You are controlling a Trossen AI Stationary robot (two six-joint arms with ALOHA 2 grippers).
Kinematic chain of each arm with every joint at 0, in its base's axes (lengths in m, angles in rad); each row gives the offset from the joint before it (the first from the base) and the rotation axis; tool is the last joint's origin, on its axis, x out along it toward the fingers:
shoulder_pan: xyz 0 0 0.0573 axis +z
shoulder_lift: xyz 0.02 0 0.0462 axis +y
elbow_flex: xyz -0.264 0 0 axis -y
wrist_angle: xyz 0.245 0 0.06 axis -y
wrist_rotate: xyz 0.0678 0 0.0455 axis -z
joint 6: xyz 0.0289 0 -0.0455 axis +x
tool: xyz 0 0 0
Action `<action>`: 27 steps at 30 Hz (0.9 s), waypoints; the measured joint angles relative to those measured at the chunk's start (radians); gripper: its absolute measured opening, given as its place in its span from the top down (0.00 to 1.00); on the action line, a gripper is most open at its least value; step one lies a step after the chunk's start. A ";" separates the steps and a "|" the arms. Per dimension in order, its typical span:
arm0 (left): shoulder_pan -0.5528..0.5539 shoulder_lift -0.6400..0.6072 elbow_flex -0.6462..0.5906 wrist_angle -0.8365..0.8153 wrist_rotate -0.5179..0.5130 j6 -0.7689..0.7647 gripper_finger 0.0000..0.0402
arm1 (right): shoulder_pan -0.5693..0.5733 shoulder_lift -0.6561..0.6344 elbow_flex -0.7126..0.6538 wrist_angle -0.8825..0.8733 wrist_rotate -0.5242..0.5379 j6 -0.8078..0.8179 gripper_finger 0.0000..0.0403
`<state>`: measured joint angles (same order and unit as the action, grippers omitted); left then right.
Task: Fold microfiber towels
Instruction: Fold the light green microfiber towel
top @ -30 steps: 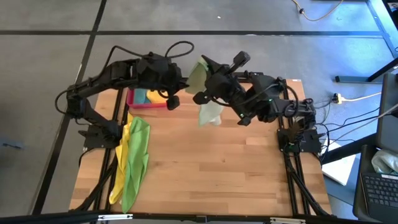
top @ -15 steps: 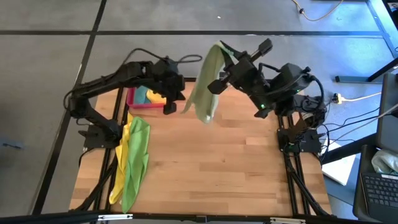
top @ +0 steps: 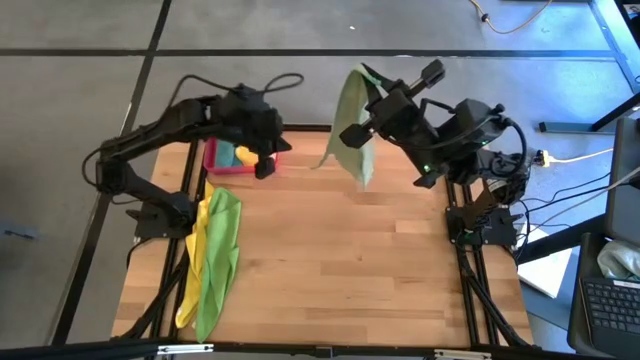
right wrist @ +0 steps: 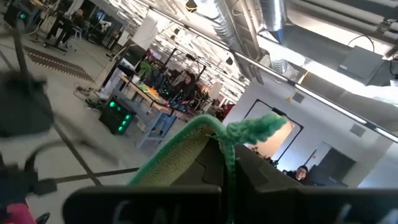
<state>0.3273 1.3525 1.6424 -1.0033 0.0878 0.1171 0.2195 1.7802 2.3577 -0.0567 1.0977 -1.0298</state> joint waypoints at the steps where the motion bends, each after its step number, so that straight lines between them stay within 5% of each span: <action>1: -0.005 -0.010 0.001 0.034 0.027 -0.014 0.98 | 0.000 0.000 0.000 -0.005 0.000 0.000 0.99; 6: -0.073 -0.002 0.003 0.095 0.094 0.020 0.84 | -0.001 0.001 0.000 -0.008 0.000 -0.003 0.99; 15: -0.132 0.028 0.002 0.130 -0.050 0.016 0.52 | -0.001 0.001 0.000 -0.017 -0.007 -0.007 0.99; 22: -0.149 0.070 0.002 0.112 -0.090 -0.010 0.48 | -0.001 0.001 -0.001 -0.016 -0.010 -0.017 0.99; 27: -0.148 0.118 0.001 0.049 -0.241 -0.059 0.49 | 0.000 -0.002 -0.002 -0.022 -0.012 -0.045 0.99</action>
<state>0.1795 1.4702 1.6439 -0.9541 -0.1537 0.0578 0.2192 1.7782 2.3558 -0.0788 1.0861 -1.0751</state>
